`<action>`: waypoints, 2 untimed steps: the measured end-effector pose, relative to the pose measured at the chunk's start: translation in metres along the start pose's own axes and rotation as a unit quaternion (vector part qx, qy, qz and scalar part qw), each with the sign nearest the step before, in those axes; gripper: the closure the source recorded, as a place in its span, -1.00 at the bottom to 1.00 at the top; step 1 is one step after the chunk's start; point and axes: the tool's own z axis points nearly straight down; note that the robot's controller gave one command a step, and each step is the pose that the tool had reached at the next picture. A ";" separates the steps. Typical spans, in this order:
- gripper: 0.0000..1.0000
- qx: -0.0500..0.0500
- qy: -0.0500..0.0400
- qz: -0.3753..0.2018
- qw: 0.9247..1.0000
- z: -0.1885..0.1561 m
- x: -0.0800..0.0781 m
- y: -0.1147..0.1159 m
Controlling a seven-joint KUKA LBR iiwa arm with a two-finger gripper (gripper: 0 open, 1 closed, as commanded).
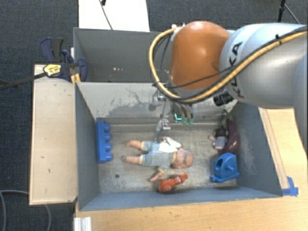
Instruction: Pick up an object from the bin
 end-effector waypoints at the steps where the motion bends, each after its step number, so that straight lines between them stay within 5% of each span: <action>1: -1.00 0.000 -0.003 -0.034 0.999 0.040 -0.002 0.000; 2: -1.00 0.000 -0.001 -0.079 0.997 0.102 0.043 -0.013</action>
Offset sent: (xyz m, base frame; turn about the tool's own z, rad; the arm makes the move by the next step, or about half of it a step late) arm -0.0698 -0.0212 -0.1320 -0.1963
